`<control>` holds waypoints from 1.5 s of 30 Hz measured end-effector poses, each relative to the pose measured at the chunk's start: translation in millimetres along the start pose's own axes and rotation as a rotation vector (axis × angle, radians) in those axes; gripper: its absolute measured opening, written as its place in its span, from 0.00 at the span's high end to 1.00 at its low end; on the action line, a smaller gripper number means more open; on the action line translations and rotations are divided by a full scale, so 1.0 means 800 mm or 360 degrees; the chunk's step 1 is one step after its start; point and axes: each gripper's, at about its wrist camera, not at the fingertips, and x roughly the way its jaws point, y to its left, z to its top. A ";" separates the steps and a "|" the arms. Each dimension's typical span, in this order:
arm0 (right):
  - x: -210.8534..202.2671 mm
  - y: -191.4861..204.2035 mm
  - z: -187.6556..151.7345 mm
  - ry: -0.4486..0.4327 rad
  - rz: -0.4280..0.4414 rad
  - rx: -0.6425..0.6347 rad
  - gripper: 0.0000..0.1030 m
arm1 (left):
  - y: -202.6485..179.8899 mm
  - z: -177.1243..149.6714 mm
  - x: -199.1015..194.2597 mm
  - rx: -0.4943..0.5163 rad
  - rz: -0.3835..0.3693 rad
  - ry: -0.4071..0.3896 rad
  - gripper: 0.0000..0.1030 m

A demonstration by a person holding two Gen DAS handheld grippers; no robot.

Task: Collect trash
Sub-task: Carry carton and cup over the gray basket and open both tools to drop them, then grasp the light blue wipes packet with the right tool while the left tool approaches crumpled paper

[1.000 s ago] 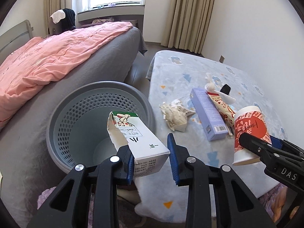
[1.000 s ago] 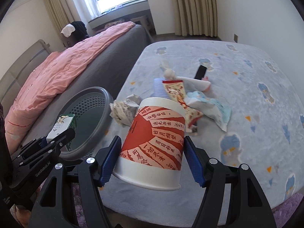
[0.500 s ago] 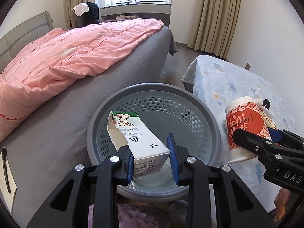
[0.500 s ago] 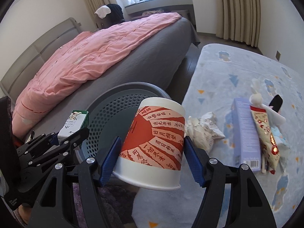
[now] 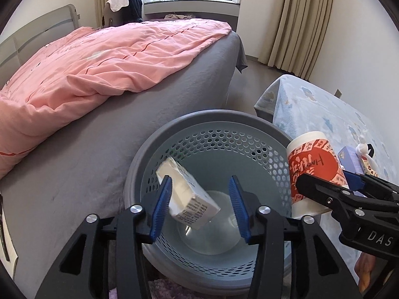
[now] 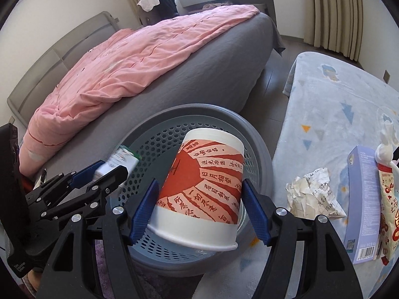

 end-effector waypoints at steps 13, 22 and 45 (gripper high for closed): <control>-0.001 -0.005 -0.001 -0.0023 -0.0048 0.0010 0.29 | 0.006 -0.001 -0.001 -0.0017 0.0052 -0.0006 0.40; -0.007 0.005 -0.009 -0.0043 -0.0140 -0.0048 0.29 | 0.009 -0.005 -0.009 -0.0045 0.0088 0.0007 0.37; -0.074 -0.012 -0.016 -0.0134 -0.0232 0.0044 0.27 | 0.011 -0.007 -0.065 -0.0059 0.0067 -0.0084 0.35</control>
